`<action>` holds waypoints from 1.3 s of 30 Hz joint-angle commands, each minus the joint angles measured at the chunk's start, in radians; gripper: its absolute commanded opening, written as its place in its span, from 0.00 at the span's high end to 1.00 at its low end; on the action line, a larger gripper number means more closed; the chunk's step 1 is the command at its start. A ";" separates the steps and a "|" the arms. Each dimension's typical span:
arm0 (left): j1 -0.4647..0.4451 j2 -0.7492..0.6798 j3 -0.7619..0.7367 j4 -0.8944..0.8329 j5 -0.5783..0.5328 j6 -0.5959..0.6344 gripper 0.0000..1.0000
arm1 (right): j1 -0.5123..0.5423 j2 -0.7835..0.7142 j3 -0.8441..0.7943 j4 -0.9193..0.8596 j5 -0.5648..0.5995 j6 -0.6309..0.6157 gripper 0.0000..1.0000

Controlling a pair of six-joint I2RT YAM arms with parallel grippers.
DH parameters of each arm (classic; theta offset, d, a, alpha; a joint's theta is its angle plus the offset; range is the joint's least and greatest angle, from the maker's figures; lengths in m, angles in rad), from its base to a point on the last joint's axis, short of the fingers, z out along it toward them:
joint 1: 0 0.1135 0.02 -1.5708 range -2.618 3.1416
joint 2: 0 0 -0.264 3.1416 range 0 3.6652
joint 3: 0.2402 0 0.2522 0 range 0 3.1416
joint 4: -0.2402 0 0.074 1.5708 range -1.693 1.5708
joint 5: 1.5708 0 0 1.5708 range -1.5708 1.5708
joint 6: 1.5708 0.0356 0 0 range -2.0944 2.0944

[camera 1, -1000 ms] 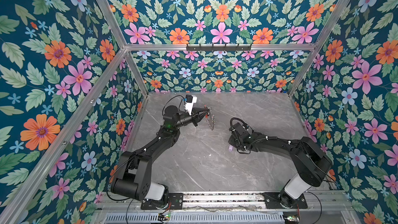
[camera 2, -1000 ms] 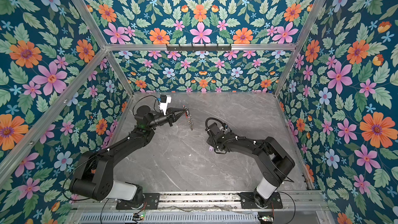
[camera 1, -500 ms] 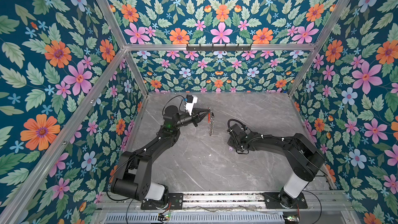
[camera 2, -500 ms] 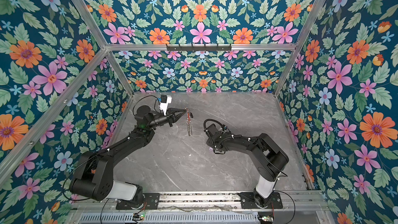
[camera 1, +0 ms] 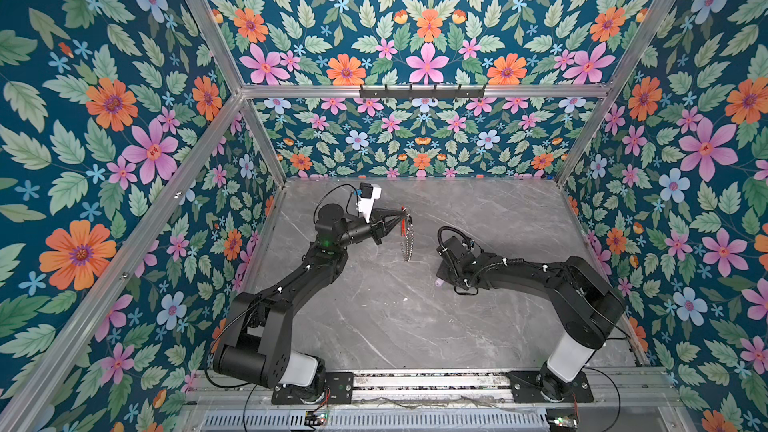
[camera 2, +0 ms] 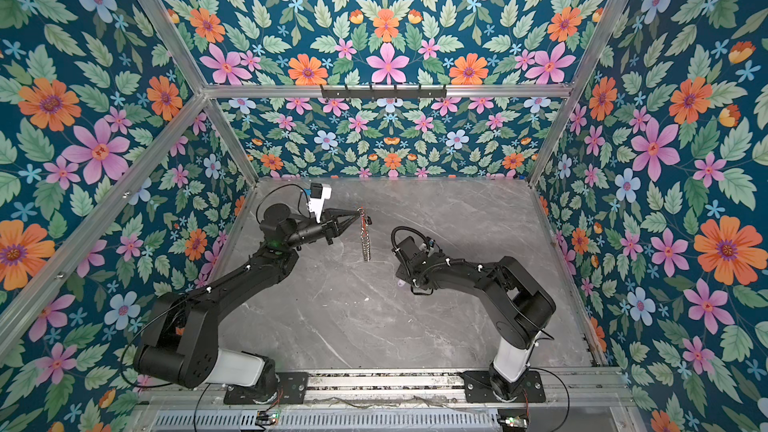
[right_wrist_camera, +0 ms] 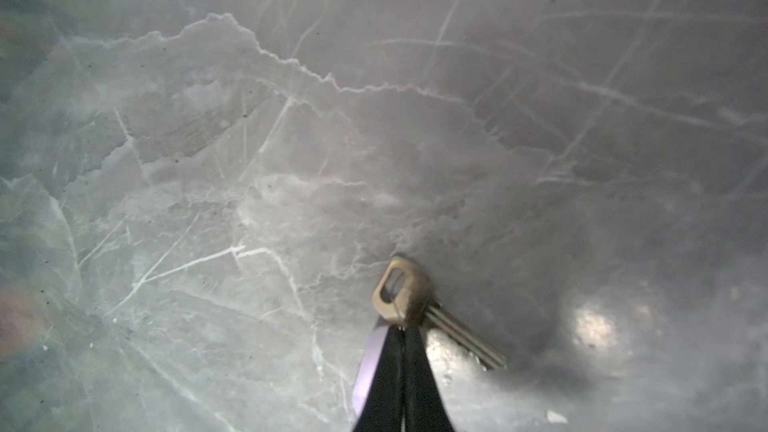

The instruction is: Put the keys on the keyring

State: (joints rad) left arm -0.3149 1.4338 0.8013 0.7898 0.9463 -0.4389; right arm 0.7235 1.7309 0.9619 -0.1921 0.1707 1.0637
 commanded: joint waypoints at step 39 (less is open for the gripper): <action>-0.015 -0.013 0.033 0.037 0.020 0.017 1.00 | -0.104 -0.349 -0.006 -0.353 -0.393 -0.768 1.00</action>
State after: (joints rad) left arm -0.3256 1.4174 0.8234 0.7883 0.9535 -0.4179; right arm 0.6163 1.3621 0.9642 -0.4828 -0.1329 0.3363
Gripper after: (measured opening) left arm 0.050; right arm 0.051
